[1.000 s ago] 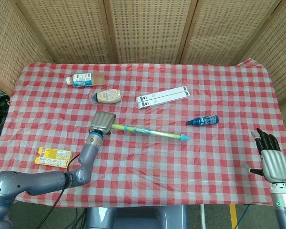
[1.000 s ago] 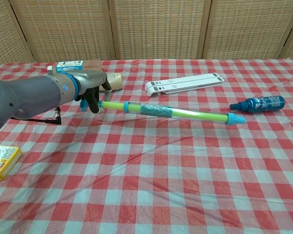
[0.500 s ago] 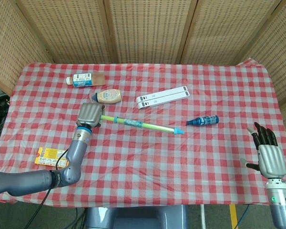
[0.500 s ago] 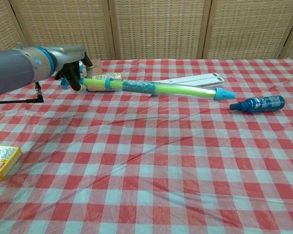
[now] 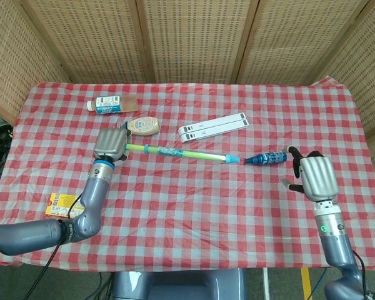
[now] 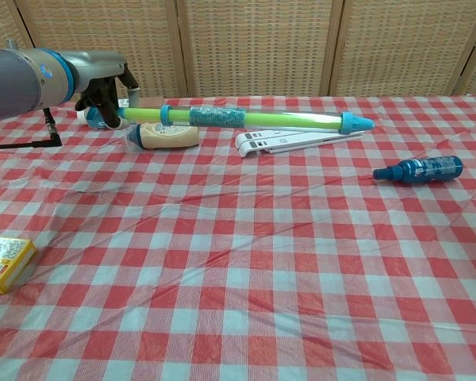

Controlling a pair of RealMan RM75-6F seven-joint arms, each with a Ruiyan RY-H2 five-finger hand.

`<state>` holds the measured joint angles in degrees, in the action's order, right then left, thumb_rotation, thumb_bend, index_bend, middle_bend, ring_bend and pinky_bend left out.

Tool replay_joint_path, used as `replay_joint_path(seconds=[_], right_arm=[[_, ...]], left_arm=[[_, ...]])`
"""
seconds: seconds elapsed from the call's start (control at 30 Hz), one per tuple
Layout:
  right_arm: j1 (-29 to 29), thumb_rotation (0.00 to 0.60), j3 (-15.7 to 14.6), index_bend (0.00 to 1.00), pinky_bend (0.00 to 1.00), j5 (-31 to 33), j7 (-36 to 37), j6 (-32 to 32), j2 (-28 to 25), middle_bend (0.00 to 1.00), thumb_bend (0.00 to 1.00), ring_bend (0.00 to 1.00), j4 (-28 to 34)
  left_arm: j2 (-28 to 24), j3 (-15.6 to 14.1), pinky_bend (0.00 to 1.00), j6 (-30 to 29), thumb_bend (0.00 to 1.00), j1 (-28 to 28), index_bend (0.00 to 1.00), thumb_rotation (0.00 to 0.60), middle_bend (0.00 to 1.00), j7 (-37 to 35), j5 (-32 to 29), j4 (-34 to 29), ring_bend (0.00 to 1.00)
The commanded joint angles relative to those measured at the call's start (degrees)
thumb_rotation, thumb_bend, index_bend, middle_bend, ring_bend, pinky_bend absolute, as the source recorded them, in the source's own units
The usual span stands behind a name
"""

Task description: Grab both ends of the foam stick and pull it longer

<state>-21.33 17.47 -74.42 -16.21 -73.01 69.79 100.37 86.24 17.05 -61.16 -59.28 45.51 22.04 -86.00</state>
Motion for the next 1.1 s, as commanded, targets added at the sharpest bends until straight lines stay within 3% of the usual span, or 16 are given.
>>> replay_joint_path(seconds=[0.03,0.2,0.47,1.1], right_arm=[[-5.13,0.600,2.98,0.43,0.56,6.76,-5.34,5.19,0.75,0.97,0.19,0.98,3.35],[-11.82,0.600,6.13,0.45,0.58,17.22,-11.15,8.60,4.65,1.00,0.25,1.00,4.78],[-16.01,0.600,6.02,0.45,0.58,24.35,-15.10,8.00,7.69,1.00,0.27,1.00,6.15],[-18.46,0.600,2.55,0.53,0.59,24.79,-12.55,4.42,12.61,1.00,0.36,1.00,2.97]], left_arm=[[-0.54,0.31,0.74,-0.41,0.60,-0.38,0.84,0.600,0.93,0.55,-1.03,-0.36,0.85],[-1.76,0.75,0.74,-0.15,0.60,-1.04,0.84,0.600,0.93,1.60,-3.38,-1.29,0.85],[-1.84,0.48,0.74,0.03,0.60,-1.59,0.84,0.600,0.93,1.55,-4.22,-1.98,0.85],[-3.21,-0.17,0.74,-0.80,0.60,-1.83,0.84,0.600,0.93,0.27,-4.93,-5.38,0.85]])
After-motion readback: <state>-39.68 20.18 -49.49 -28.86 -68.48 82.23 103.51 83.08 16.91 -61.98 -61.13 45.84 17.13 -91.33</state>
